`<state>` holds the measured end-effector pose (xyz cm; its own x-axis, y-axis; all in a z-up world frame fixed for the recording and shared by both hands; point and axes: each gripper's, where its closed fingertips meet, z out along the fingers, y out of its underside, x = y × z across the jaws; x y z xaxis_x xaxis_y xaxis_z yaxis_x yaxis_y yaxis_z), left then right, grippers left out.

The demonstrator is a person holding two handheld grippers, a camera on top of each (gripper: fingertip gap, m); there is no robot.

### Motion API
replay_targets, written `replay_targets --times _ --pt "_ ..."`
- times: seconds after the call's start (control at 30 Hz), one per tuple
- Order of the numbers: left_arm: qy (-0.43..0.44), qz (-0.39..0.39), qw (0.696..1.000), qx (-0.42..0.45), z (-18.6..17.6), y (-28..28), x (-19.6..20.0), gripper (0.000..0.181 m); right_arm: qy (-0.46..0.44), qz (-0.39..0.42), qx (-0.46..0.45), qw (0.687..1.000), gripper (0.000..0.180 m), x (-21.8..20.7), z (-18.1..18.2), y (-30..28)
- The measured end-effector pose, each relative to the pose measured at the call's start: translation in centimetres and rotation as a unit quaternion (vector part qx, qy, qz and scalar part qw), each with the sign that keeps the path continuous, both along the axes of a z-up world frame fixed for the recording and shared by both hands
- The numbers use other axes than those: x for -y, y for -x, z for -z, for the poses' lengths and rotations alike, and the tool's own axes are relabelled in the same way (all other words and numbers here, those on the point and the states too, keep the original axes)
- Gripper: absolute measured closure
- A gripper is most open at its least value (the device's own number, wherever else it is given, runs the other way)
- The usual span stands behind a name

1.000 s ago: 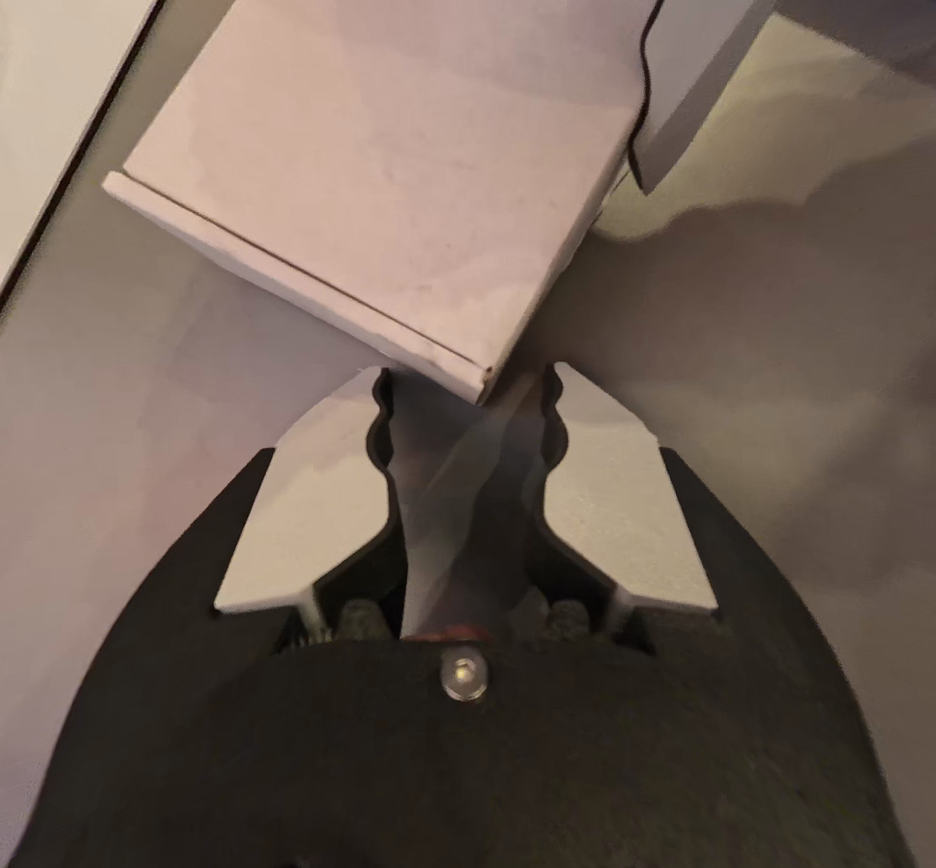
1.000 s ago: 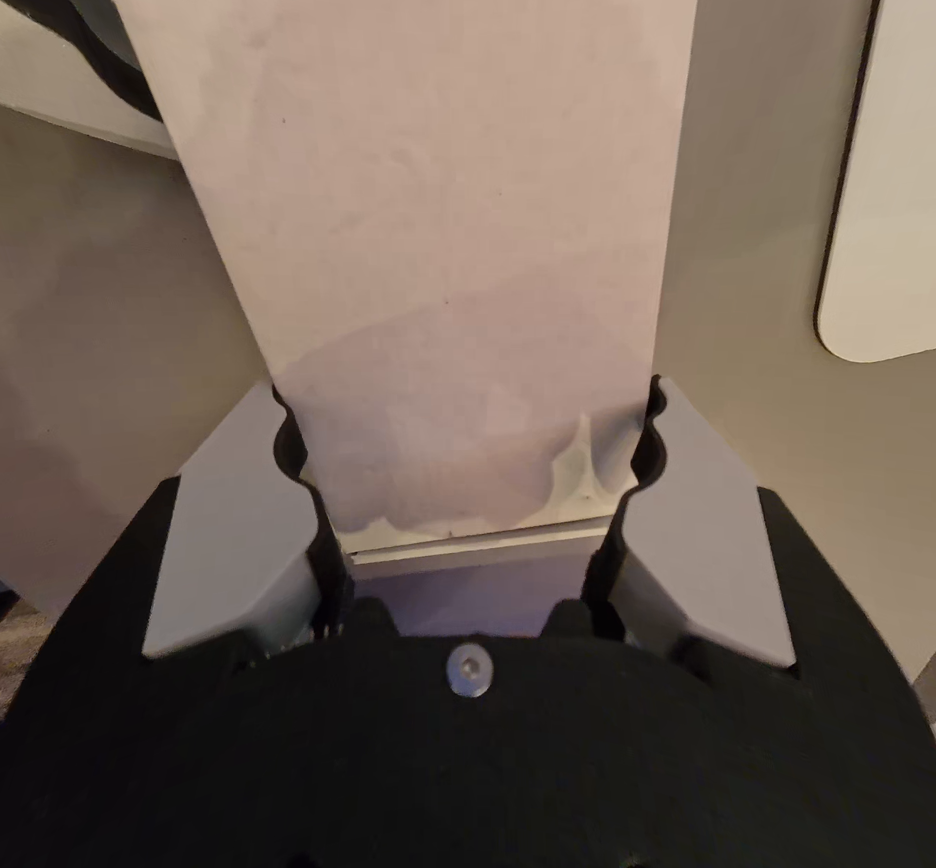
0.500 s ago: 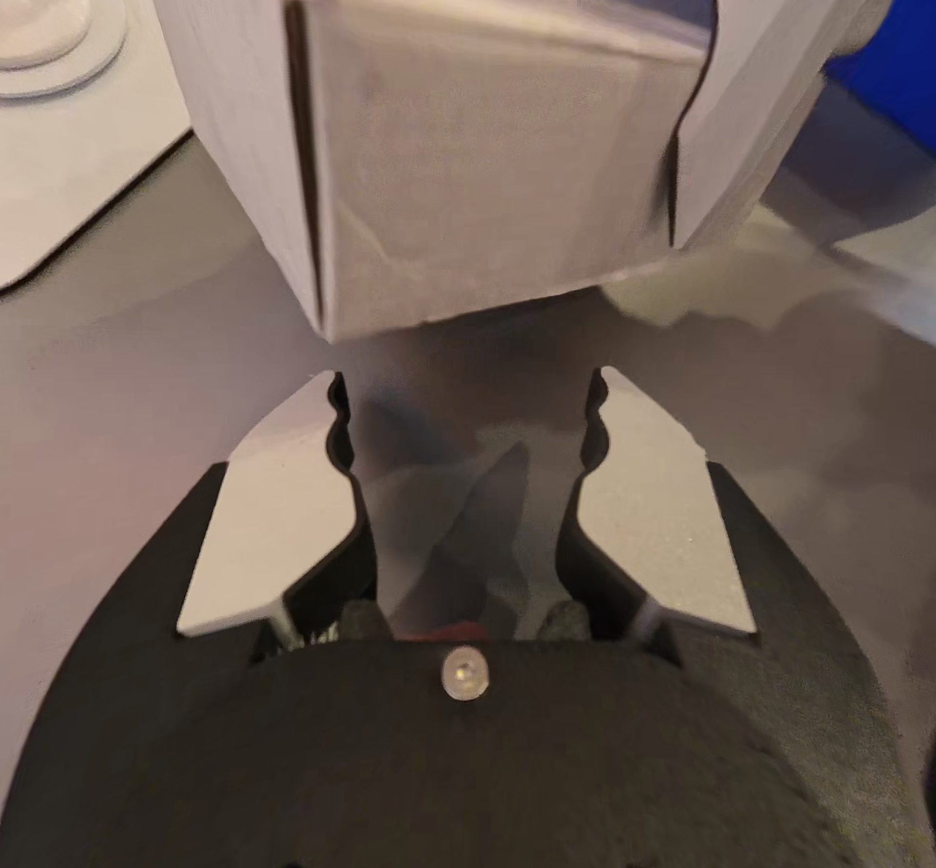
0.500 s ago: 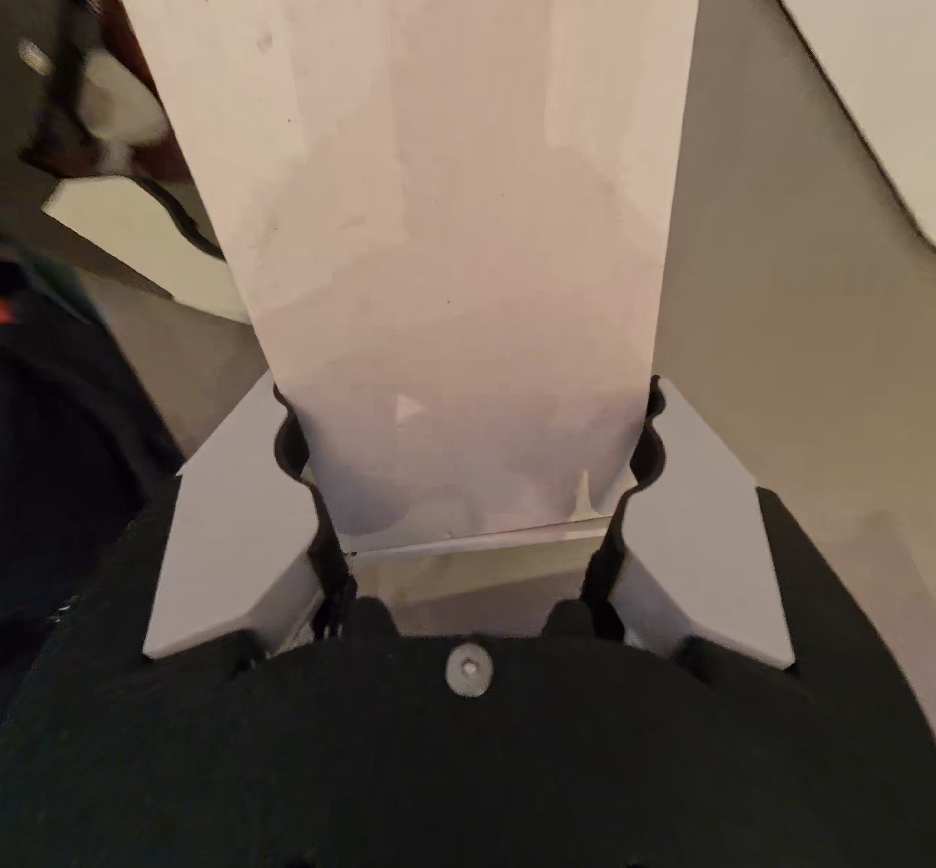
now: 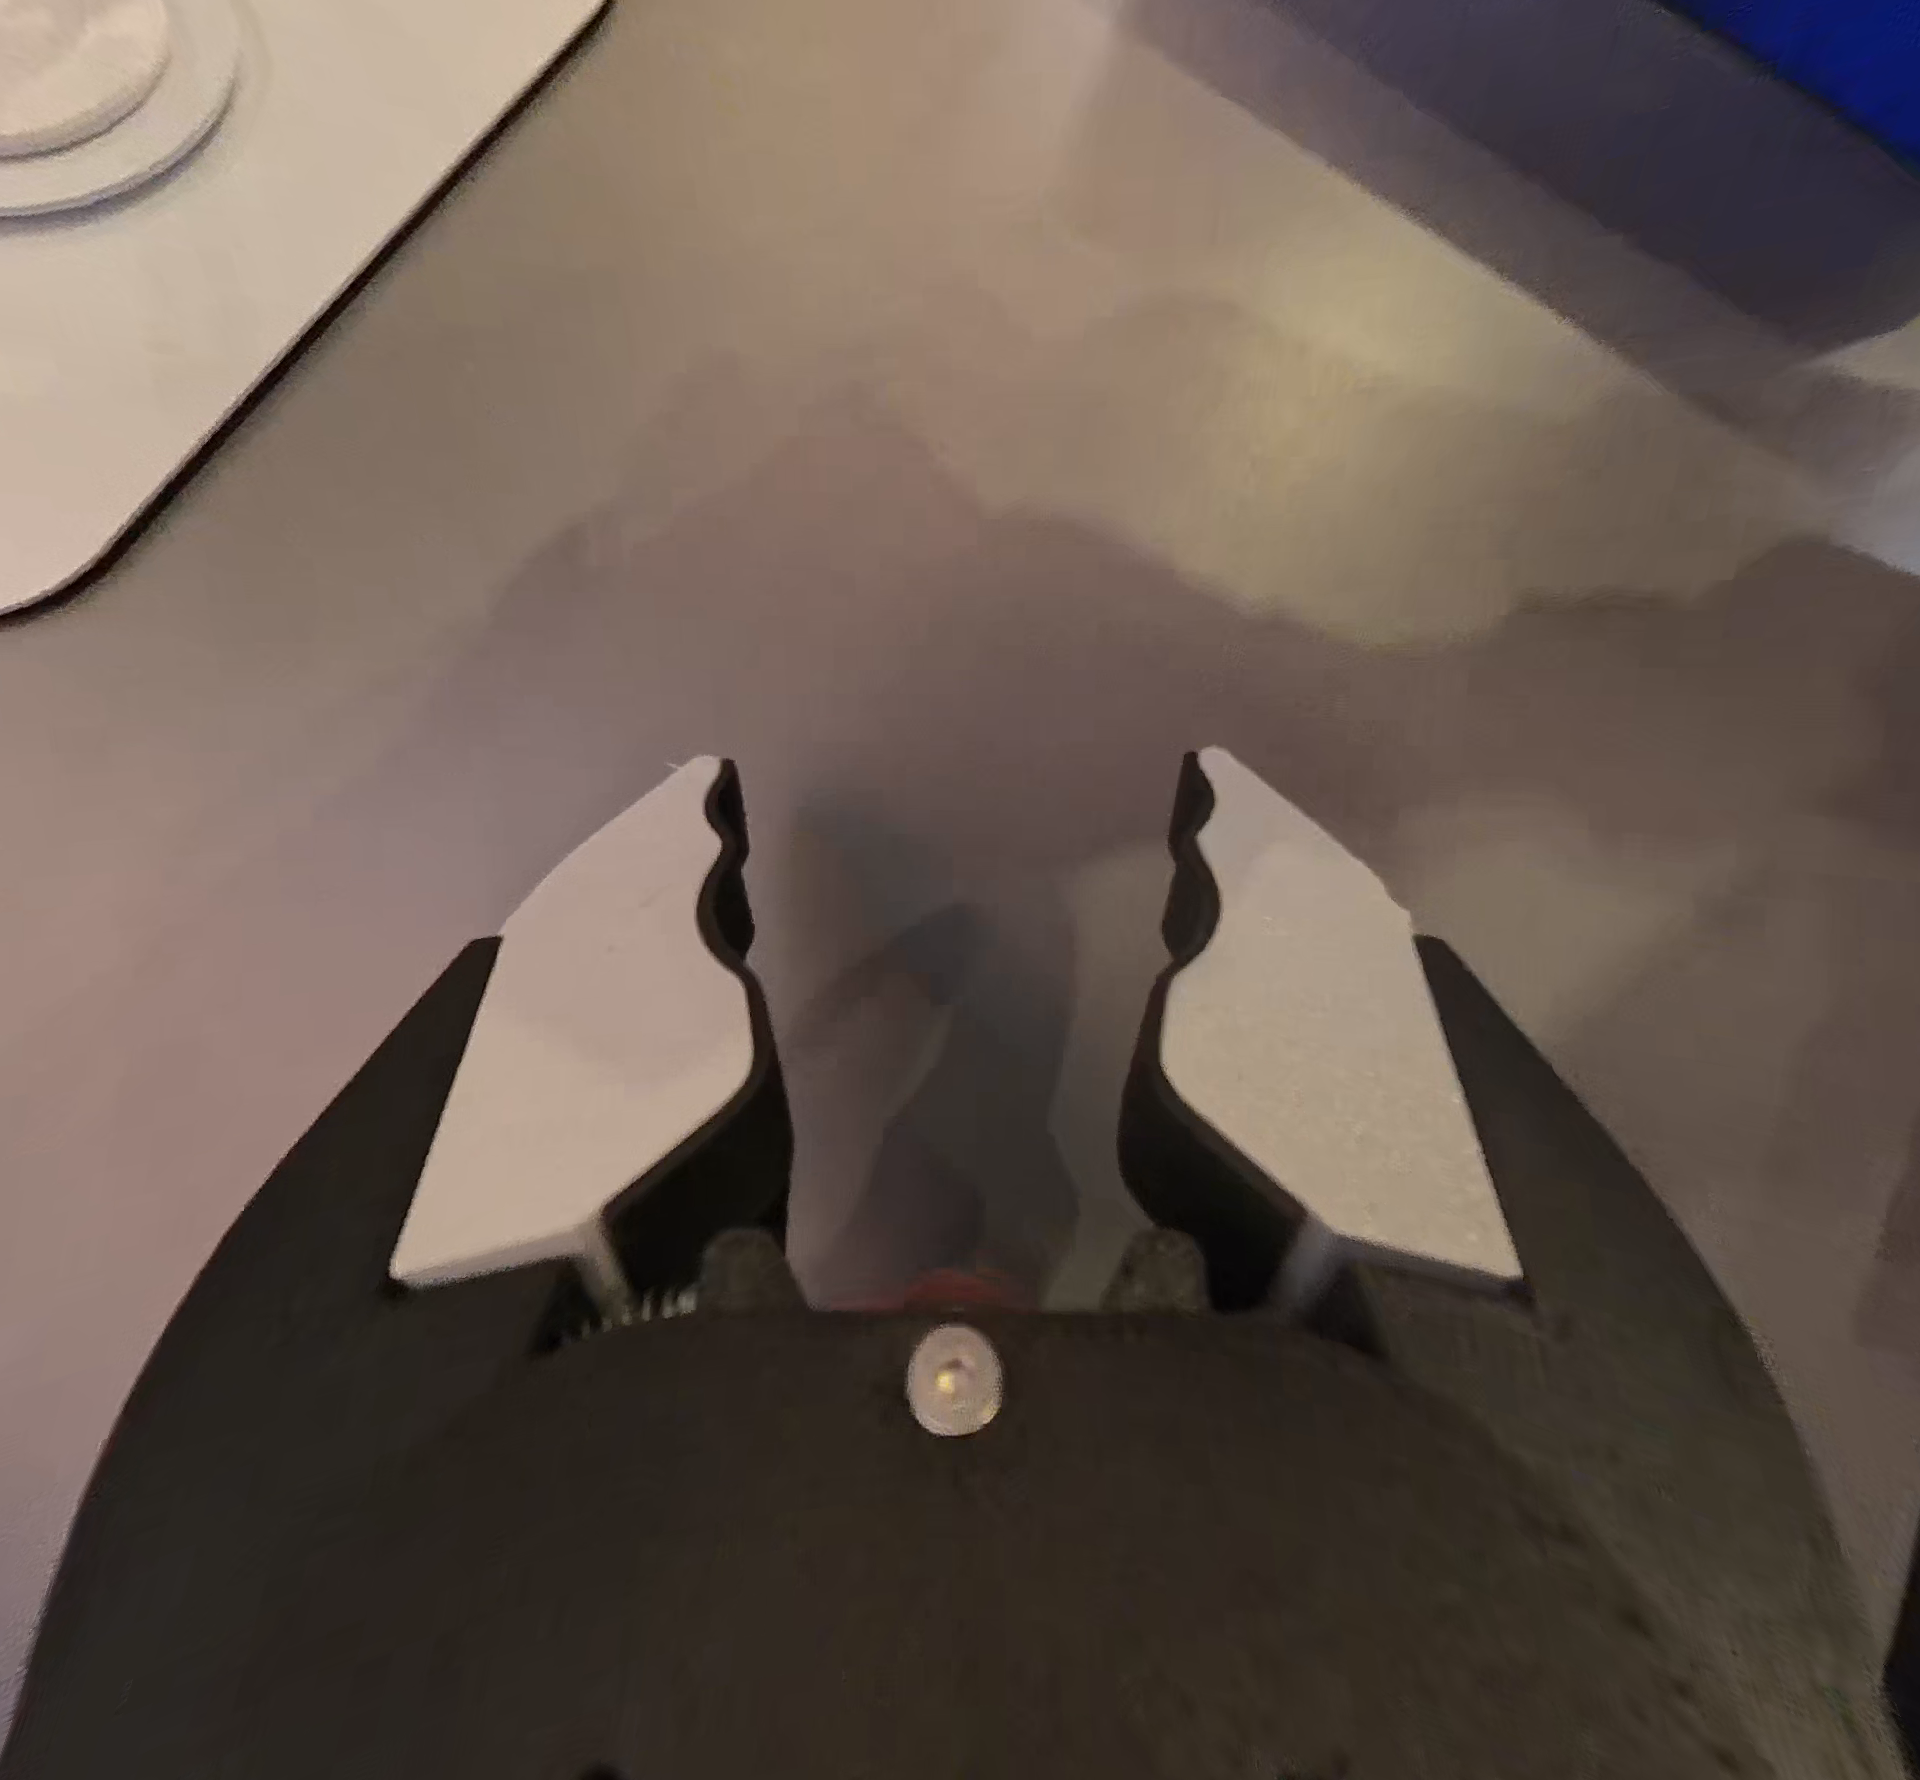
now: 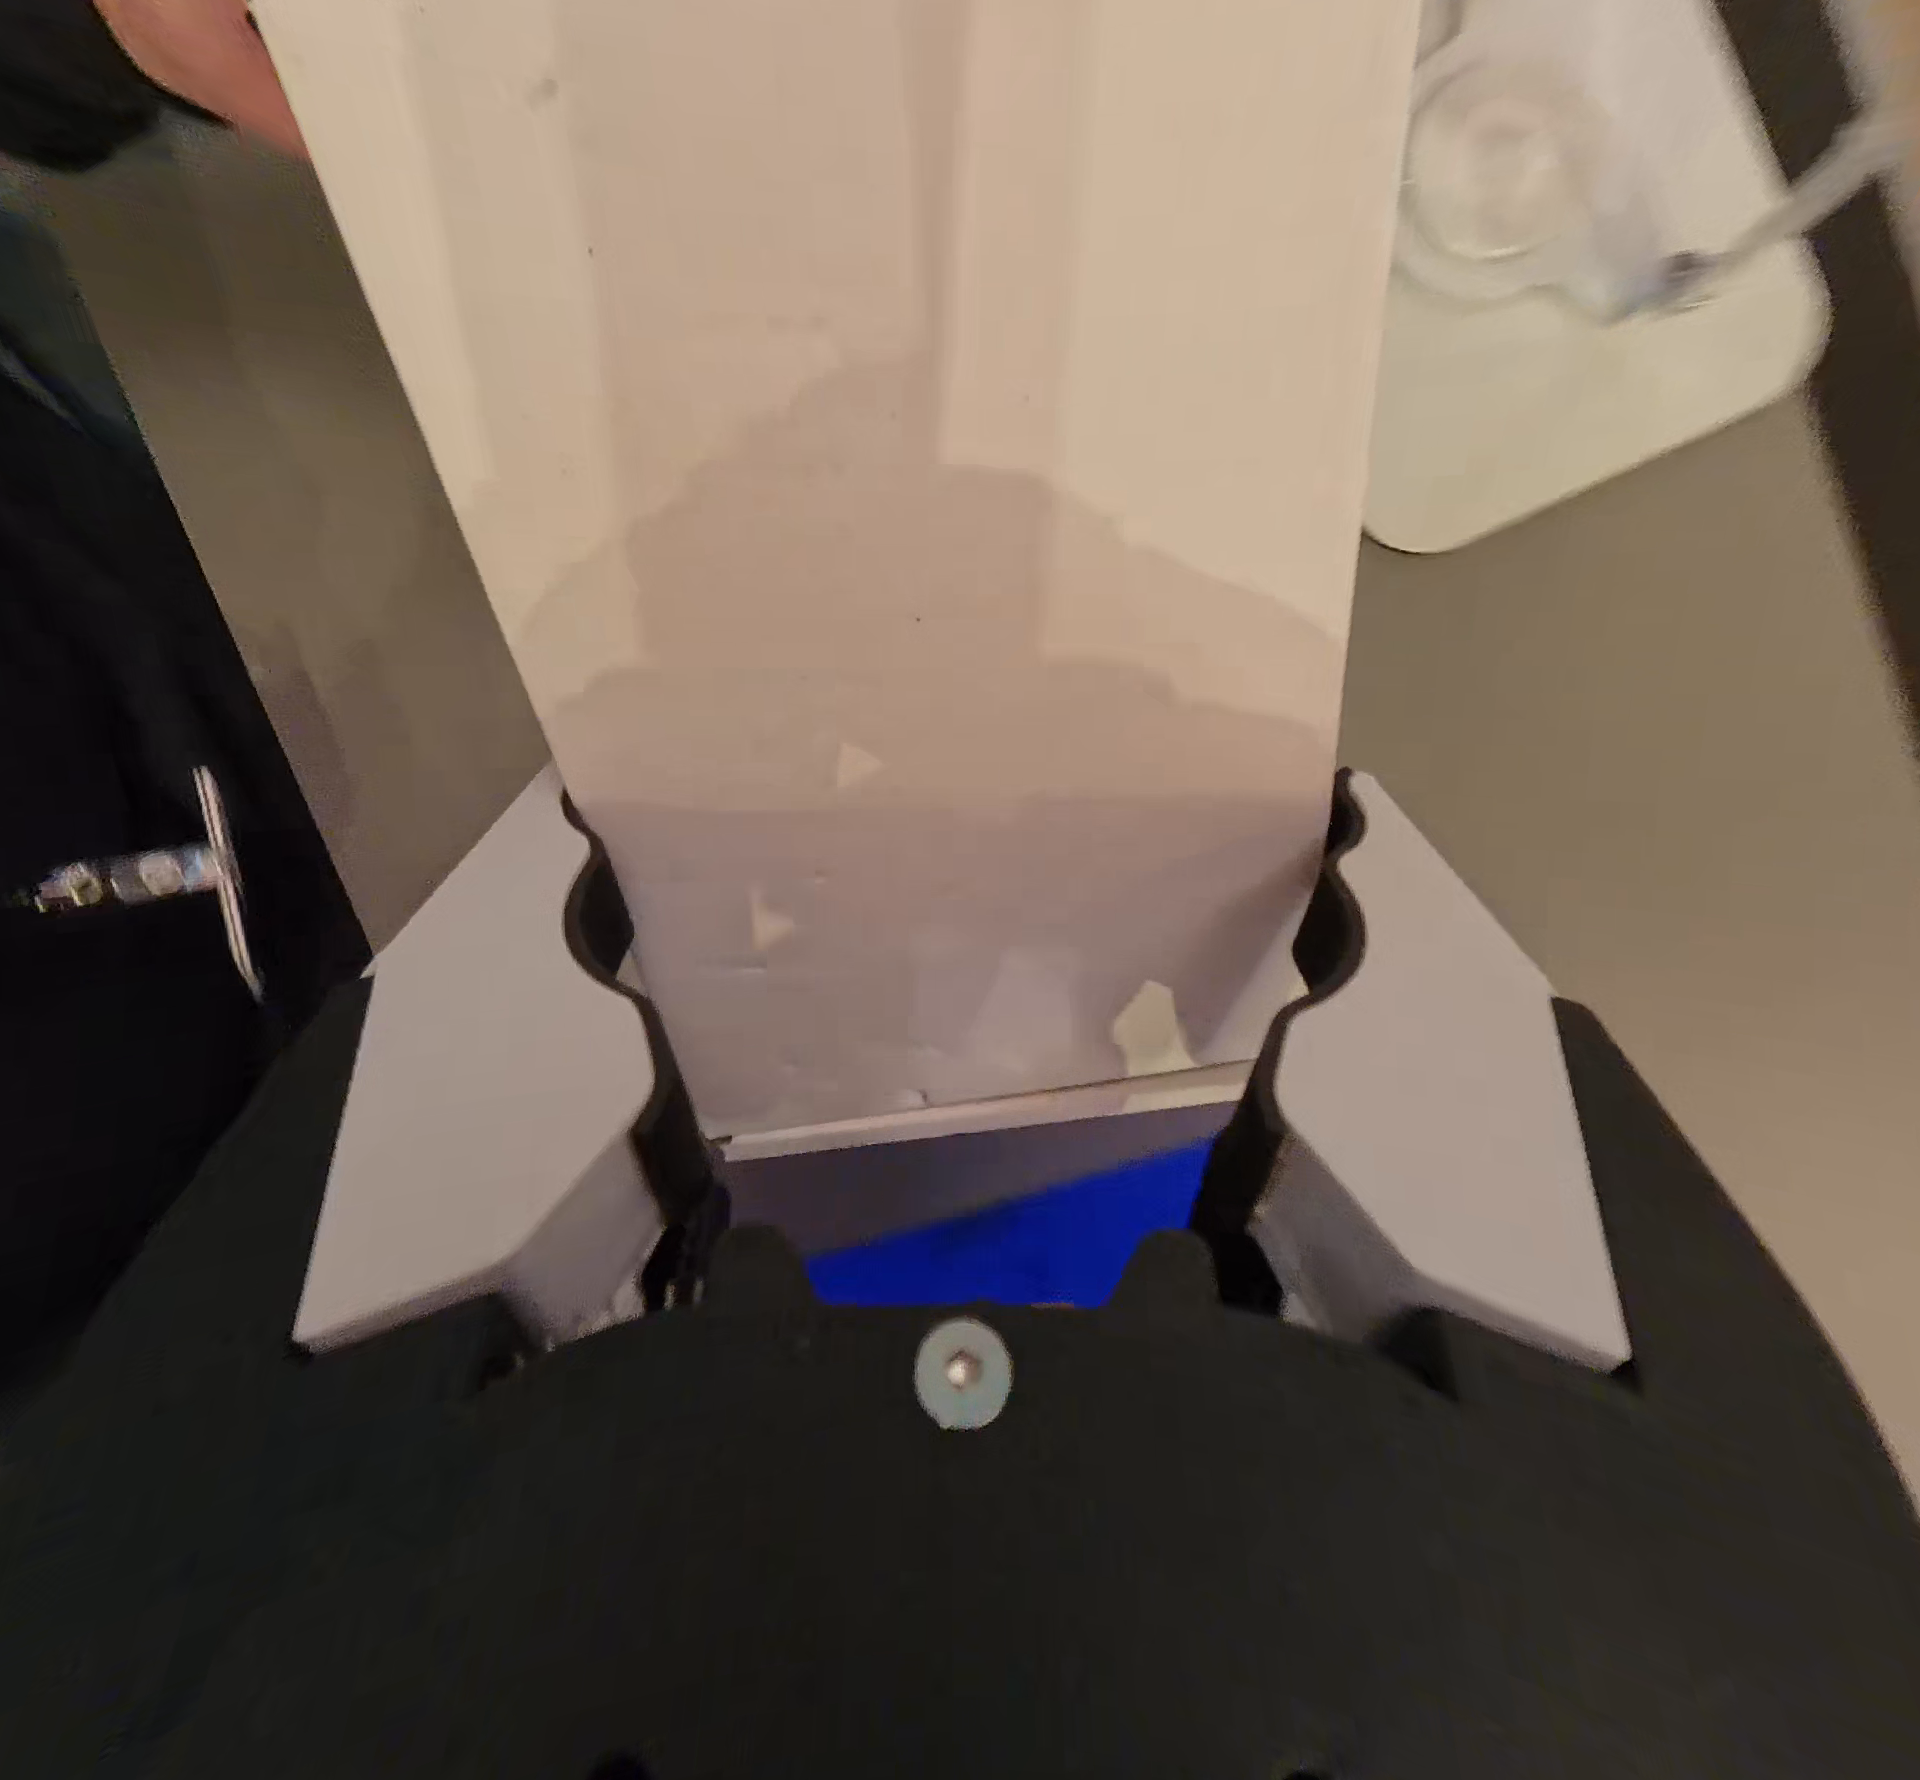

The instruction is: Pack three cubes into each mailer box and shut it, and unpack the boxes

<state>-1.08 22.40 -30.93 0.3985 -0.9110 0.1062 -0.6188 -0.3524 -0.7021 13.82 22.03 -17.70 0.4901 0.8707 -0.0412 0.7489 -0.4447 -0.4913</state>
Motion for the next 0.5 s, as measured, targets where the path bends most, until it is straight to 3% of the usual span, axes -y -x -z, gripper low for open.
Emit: replay_targets --times 0.23,0.5 --pt "-0.003 0.005 1.000 -0.014 0.4 0.0 0.2 0.104 -0.062 0.026 0.113 0.991 0.049 1.3 -5.7 -12.4" --pt "-0.013 0.000 1.000 -0.020 0.5 -0.1 0.1 0.106 -0.028 0.020 0.209 0.977 0.049 4.5 -3.7 -23.7"
